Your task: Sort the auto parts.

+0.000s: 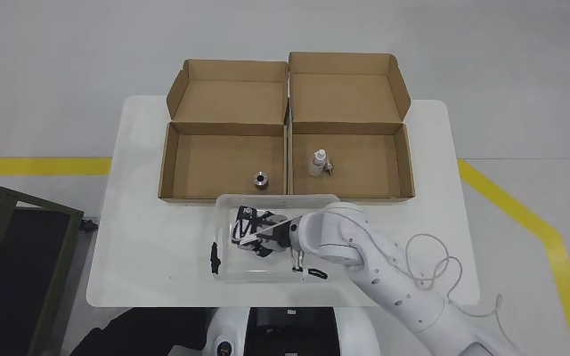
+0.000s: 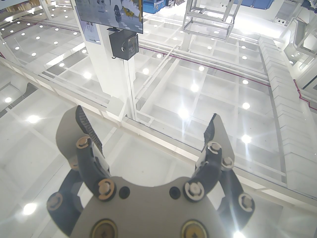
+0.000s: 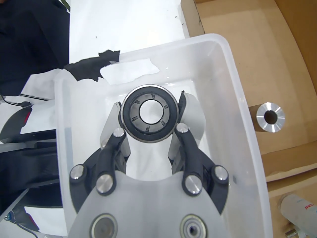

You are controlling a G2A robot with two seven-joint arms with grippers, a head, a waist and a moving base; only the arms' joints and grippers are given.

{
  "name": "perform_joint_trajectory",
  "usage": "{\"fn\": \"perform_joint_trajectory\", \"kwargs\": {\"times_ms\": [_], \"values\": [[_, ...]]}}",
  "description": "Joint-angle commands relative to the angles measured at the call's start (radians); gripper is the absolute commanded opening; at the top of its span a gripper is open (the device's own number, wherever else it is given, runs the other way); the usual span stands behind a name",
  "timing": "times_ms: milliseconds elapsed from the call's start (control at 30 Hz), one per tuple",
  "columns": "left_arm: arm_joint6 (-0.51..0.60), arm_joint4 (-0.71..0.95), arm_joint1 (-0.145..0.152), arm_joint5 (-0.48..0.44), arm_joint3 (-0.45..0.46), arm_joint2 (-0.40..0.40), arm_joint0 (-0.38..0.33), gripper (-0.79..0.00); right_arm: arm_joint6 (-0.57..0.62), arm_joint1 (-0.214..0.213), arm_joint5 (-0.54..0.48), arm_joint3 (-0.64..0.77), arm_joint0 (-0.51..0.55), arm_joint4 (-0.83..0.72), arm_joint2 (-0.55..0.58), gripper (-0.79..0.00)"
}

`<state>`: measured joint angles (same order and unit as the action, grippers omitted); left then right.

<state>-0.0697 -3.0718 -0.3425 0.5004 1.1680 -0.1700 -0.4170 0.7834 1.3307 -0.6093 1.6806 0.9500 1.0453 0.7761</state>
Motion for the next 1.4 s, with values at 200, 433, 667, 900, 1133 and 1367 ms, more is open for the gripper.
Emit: {"fn": "perform_joint_trajectory", "kwargs": {"times_ms": [200, 433, 667, 900, 1133, 1367], "values": [[0.000, 0.000, 0.000, 0.000, 0.000, 0.000, 0.000, 0.000, 0.002, -0.033, -0.054, 0.127, 0.070, -0.094, 0.104, -0.785], [0.000, 0.000, 0.000, 0.000, 0.000, 0.000, 0.000, 0.000, -0.004, -0.054, -0.071, 0.210, 0.098, -0.189, 0.190, -0.785], [0.000, 0.000, 0.000, 0.000, 0.000, 0.000, 0.000, 0.000, -0.042, -0.071, -0.069, 0.303, 0.111, -0.255, 0.277, -0.785], [0.000, 0.000, 0.000, 0.000, 0.000, 0.000, 0.000, 0.000, -0.074, -0.084, -0.056, 0.357, 0.119, -0.304, 0.348, -0.785], [0.000, 0.000, 0.000, 0.000, 0.000, 0.000, 0.000, 0.000, -0.137, -0.094, -0.068, 0.365, 0.129, -0.377, 0.406, -0.785], [0.000, 0.000, 0.000, 0.000, 0.000, 0.000, 0.000, 0.000, -0.149, -0.102, -0.074, 0.347, 0.125, -0.401, 0.412, -0.785]]}}
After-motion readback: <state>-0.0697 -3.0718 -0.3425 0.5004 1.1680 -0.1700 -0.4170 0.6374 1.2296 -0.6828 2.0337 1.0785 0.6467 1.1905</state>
